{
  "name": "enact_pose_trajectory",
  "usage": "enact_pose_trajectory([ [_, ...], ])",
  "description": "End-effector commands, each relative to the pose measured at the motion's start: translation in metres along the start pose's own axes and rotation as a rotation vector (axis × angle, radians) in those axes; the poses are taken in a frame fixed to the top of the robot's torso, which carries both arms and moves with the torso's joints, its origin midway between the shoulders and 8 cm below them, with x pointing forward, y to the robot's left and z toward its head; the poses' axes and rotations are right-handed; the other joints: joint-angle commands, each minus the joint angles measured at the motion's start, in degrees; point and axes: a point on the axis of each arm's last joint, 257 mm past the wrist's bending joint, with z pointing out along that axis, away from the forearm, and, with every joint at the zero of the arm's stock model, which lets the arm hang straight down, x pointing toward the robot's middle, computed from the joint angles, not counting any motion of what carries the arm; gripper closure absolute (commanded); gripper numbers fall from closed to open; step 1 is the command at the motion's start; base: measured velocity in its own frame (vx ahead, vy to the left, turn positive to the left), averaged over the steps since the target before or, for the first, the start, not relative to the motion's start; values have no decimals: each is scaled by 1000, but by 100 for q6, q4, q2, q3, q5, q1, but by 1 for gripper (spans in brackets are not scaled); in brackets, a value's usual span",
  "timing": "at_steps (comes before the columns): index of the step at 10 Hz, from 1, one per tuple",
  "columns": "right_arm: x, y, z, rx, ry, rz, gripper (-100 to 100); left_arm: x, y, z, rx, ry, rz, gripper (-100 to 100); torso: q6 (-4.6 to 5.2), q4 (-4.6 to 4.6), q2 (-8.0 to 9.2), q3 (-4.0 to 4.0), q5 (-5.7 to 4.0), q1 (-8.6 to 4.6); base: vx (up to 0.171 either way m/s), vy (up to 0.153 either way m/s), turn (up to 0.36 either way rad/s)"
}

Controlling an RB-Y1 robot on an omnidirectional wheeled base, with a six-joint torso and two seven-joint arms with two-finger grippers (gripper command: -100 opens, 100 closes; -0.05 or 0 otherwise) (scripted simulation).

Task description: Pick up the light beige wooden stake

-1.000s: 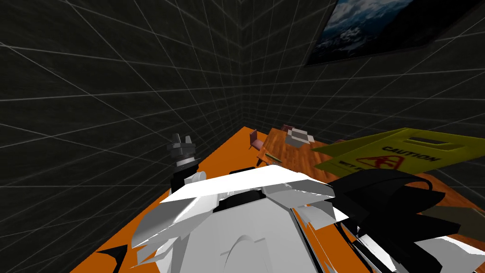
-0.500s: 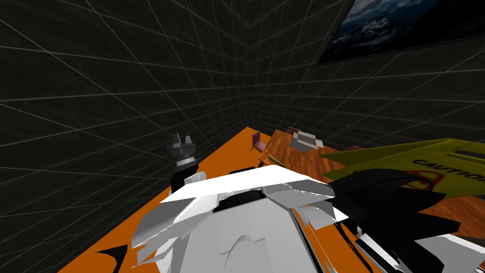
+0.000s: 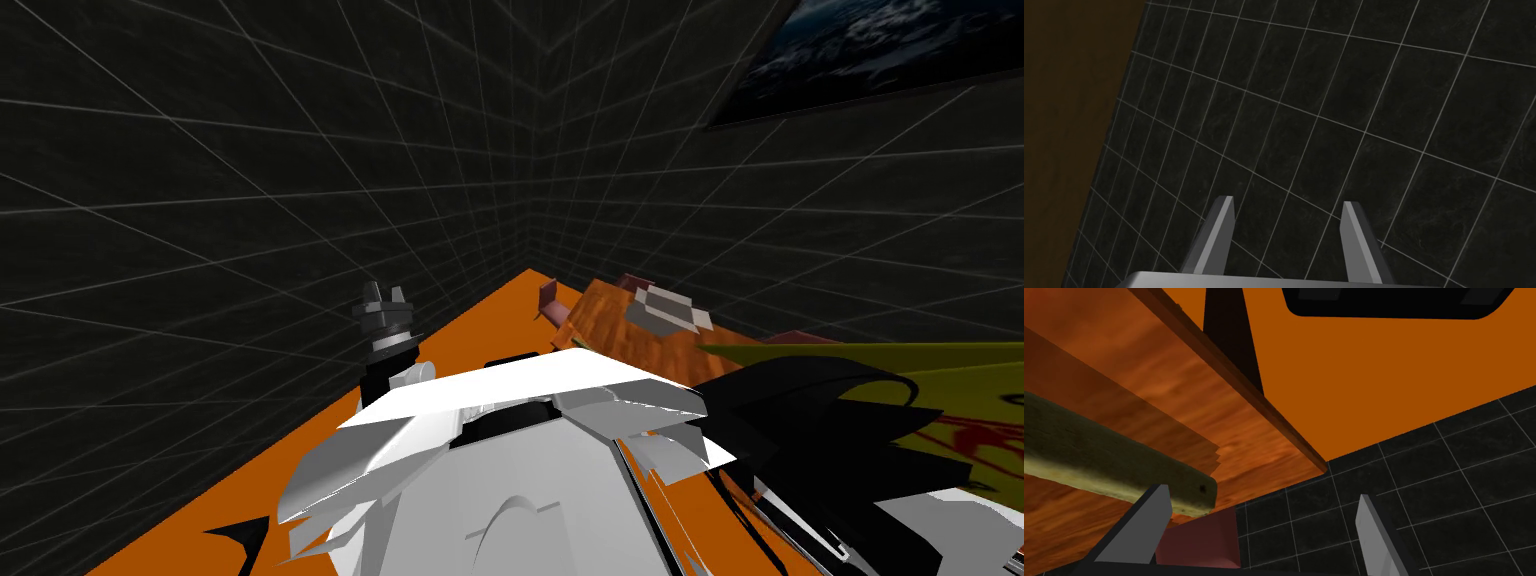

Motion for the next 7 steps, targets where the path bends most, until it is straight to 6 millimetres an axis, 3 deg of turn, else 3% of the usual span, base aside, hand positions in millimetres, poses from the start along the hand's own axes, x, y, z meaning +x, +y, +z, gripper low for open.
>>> enact_pose_trajectory([
  [1, 4, -4, 2, 7, 14, -3, -100, 0, 0, 0, 0, 0, 0, 0, 0, 0, 0, 0, 0, 0, 21, -10, 5],
  [7, 74, -66, -28, 103, 254, -134, -100, 0, 0, 0, 0, 0, 0, 0, 0, -1, -6, -4, -2, -5, 53, -31, 181],
])
